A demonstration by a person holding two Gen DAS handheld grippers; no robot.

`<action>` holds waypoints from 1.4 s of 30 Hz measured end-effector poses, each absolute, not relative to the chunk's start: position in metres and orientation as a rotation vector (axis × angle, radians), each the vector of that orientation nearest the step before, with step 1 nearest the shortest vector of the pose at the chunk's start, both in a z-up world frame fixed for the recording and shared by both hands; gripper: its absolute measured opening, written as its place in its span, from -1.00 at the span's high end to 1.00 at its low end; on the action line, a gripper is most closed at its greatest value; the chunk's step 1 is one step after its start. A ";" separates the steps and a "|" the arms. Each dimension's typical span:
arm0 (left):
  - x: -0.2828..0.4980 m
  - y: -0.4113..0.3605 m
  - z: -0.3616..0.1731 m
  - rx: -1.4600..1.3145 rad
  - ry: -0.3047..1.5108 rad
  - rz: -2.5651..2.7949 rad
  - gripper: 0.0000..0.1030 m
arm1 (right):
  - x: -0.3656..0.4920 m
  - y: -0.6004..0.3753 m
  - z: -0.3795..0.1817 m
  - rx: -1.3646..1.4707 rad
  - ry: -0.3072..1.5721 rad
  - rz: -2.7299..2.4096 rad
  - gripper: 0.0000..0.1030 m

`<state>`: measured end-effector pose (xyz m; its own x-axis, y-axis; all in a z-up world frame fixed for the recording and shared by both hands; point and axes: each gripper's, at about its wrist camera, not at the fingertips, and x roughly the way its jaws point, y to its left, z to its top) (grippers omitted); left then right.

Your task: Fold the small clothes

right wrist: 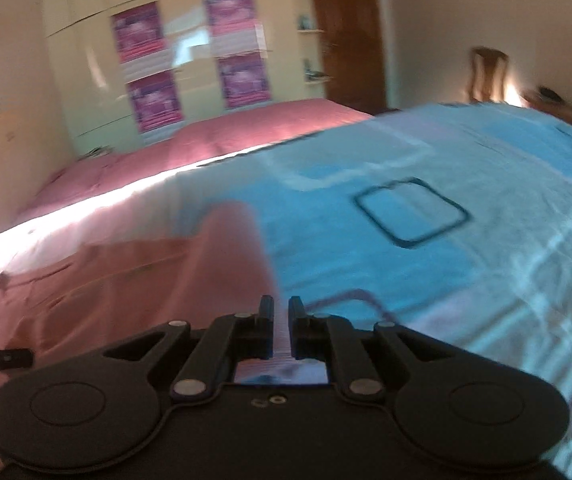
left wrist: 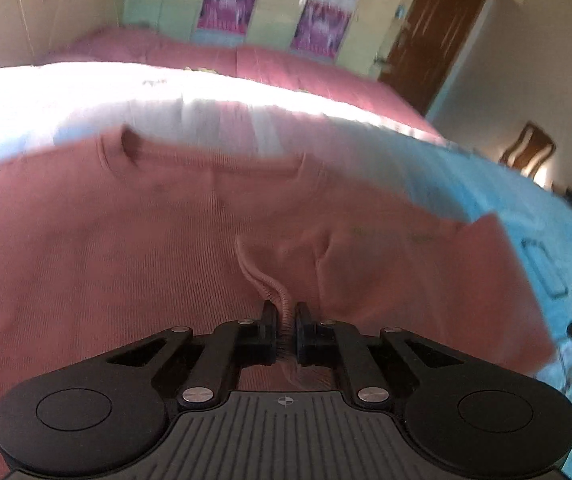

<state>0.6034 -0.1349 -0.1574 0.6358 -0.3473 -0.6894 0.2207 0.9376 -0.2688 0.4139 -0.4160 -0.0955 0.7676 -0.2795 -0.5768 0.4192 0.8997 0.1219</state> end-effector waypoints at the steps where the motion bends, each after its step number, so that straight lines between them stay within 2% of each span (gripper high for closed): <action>1: 0.597 -0.128 -0.151 -0.165 0.789 -0.319 0.85 | 0.412 -0.421 -0.097 0.264 0.585 -0.394 0.81; 7: 0.579 -0.091 -0.122 -0.187 0.681 -0.265 0.85 | 0.421 -0.419 -0.104 0.288 0.597 -0.380 0.81; 13: 0.571 -0.055 -0.131 -0.183 0.688 -0.192 0.85 | 0.454 -0.401 -0.106 0.275 0.624 -0.300 0.81; 15: 0.570 -0.046 -0.139 -0.193 0.696 -0.176 0.85 | 0.458 -0.392 -0.108 0.263 0.639 -0.265 0.72; 19: 0.565 -0.031 -0.157 -0.201 0.716 -0.146 0.85 | 0.466 -0.376 -0.112 0.221 0.679 -0.210 0.66; 23: 0.565 -0.028 -0.175 -0.189 0.736 -0.147 0.85 | 0.462 -0.375 -0.113 0.215 0.685 -0.219 0.39; 27: 0.561 -0.028 -0.184 -0.210 0.744 -0.152 0.85 | 0.461 -0.375 -0.123 0.214 0.744 -0.195 0.43; 30: 0.563 -0.026 -0.187 -0.242 0.765 -0.155 0.76 | 0.445 -0.379 -0.117 0.260 0.691 -0.206 0.40; 35: 0.569 -0.027 -0.193 -0.265 0.795 -0.178 0.80 | 0.446 -0.375 -0.130 0.205 0.754 -0.164 0.40; 37: 0.562 -0.023 -0.185 -0.272 0.723 -0.154 0.86 | 0.452 -0.376 -0.136 0.194 0.751 -0.189 0.64; 38: 0.555 -0.016 -0.177 -0.284 0.675 -0.150 0.87 | 0.453 -0.376 -0.135 0.181 0.737 -0.225 0.84; 40: 0.551 -0.013 -0.170 -0.257 0.652 -0.139 0.87 | 0.450 -0.379 -0.130 0.178 0.705 -0.243 0.84; 42: 0.560 -0.014 -0.183 -0.225 0.726 -0.142 0.86 | 0.452 -0.377 -0.137 0.147 0.750 -0.222 0.84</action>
